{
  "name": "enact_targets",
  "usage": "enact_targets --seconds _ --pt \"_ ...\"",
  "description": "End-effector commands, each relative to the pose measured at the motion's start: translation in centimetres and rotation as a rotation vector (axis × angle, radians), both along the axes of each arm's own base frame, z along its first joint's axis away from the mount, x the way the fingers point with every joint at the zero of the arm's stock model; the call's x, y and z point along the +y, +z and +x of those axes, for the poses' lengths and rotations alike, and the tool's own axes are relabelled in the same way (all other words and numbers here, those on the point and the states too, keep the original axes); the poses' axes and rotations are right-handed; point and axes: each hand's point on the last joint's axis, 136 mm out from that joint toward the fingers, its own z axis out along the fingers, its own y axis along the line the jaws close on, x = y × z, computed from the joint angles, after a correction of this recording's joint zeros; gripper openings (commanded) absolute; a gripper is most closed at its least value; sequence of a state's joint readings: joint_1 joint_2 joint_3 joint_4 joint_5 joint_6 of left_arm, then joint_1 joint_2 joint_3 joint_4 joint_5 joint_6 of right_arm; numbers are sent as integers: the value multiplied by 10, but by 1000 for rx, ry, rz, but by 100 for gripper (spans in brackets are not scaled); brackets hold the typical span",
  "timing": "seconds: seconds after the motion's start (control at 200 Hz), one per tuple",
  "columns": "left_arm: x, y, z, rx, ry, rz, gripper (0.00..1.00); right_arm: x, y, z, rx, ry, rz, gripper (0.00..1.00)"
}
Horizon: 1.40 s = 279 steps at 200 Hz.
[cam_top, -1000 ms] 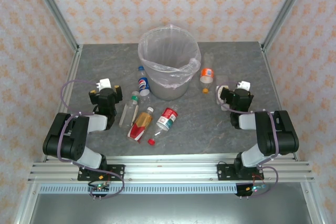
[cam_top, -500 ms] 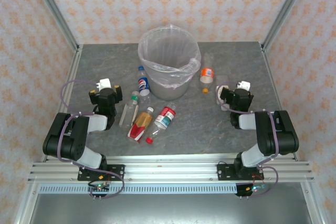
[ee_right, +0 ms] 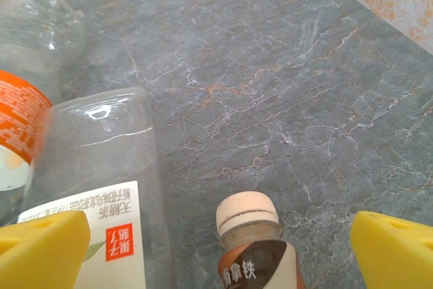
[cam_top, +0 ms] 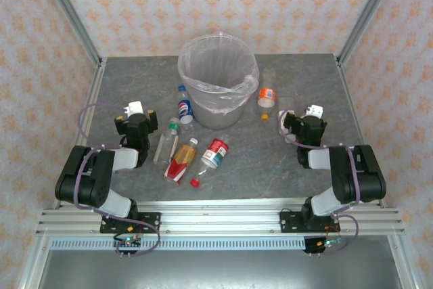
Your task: Put the plastic bottles in the bin
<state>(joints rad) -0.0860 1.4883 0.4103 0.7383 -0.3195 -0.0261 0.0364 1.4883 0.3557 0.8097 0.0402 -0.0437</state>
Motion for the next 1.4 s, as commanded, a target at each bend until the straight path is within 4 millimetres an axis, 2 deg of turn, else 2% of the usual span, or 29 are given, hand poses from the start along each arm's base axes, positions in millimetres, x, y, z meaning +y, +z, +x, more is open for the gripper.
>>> enact_targets --seconds 0.0,0.105,0.175,0.375,0.425,0.53,0.596,0.721,0.796,0.866,0.971,1.061,1.121,1.256,1.391 --pt "1 26 0 -13 26 10 100 0 30 -4 -94 11 -4 99" --pt "3 53 -3 -24 38 8 100 7 39 -5 -45 59 -22 99" --pt "6 66 -8 -48 69 -26 100 4 45 -8 -35 35 -8 99" --pt "21 90 -45 -11 229 -140 100 -17 65 -27 -33 -148 117 99" --pt "24 93 -57 -13 269 -187 100 -15 66 -32 -20 -149 150 99" --pt "27 96 -87 16 357 -288 100 2 69 -44 38 -84 239 99" --pt "26 96 -102 52 384 -328 100 4 70 -54 54 -105 294 99" --pt "29 95 -123 126 431 -336 100 10 74 -68 65 -91 348 99" --pt "41 94 -140 163 521 -291 100 14 71 -71 86 -83 377 99" --pt "55 89 -154 194 598 -259 100 16 66 -70 106 -92 414 99" --pt "72 59 -170 252 673 -351 100 23 58 -65 134 -77 452 99" --pt "89 54 -183 261 753 -255 100 20 56 -58 154 -92 435 99" --pt "92 47 -183 285 762 -259 100 18 55 -55 177 -109 421 99" --pt "84 13 -166 339 706 -337 100 16 56 -51 186 -130 432 99" --pt "85 -8 -169 443 717 -332 100 15 56 -56 167 -136 432 99"
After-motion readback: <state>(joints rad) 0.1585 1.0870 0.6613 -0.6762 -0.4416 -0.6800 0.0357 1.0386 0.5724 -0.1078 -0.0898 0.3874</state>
